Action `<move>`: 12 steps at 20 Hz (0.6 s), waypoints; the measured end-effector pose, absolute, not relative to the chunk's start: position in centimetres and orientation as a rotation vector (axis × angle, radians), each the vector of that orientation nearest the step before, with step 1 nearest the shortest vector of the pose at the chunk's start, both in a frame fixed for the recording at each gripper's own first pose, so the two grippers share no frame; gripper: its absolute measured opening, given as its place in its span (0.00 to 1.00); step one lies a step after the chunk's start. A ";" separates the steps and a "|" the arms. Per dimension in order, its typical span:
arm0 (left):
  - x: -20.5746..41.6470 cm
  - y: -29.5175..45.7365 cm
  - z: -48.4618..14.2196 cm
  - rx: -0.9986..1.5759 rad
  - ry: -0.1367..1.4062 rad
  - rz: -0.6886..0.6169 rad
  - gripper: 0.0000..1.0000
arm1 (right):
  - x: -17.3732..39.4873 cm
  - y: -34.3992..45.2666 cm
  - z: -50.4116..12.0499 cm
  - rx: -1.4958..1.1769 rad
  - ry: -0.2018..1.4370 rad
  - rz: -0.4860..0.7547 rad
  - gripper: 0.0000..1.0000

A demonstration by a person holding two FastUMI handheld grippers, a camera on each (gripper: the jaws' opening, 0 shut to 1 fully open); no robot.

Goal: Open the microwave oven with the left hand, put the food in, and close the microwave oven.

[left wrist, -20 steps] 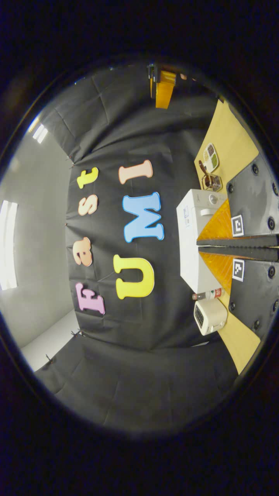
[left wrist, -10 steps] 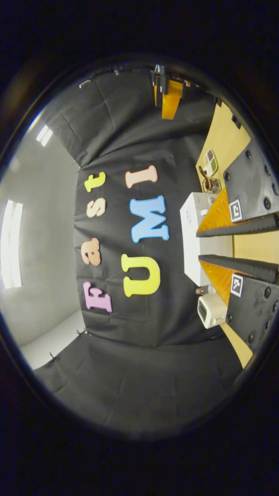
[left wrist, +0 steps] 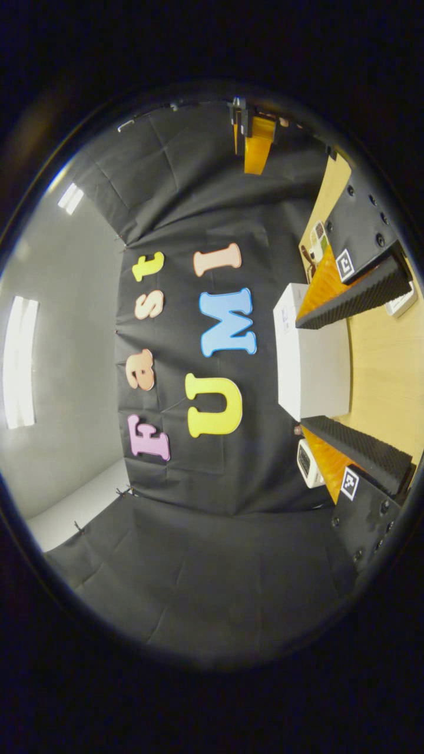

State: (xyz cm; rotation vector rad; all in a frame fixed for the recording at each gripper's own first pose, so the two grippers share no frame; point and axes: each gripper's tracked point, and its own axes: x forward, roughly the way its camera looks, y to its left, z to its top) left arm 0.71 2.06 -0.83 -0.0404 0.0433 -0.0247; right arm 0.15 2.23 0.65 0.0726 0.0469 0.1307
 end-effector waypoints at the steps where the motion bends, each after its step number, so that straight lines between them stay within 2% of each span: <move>1: 0.7 2.2 -0.8 -0.039 0.046 -0.023 1.00 | 0.2 2.3 0.6 0.068 0.045 0.132 0.96; 8: 0.2 3.0 -0.4 -0.022 0.042 -0.018 1.00 | 0.7 3.2 1.0 0.074 0.025 0.141 0.96; 9: 0.3 3.0 -0.3 -0.017 0.040 -0.022 0.98 | 0.7 3.3 1.1 0.077 0.023 0.141 0.96; 12: 0.2 3.1 -0.2 -0.015 0.038 -0.028 1.00 | 0.7 3.7 1.5 0.074 0.013 0.145 0.97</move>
